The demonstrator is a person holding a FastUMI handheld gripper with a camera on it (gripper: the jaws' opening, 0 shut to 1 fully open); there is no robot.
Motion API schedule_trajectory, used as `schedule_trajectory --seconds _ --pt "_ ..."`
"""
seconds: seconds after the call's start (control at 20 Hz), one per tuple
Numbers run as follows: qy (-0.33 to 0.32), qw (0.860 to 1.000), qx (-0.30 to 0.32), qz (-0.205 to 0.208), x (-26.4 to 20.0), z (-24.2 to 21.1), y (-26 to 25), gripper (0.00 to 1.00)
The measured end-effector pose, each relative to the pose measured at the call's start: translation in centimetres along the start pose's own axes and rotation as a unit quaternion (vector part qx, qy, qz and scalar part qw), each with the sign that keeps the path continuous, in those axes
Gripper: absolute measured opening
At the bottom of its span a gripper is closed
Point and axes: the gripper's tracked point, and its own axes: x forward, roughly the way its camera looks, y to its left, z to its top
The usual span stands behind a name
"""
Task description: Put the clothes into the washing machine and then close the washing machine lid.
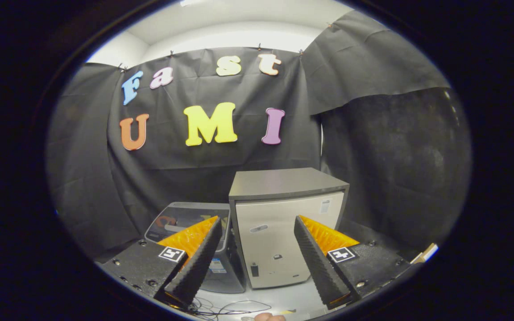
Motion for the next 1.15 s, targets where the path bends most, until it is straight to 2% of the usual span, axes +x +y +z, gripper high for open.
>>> schedule_trajectory --seconds 1.15 --pt "-0.001 1.000 -0.007 0.000 0.11 -0.02 -0.02 1.00"
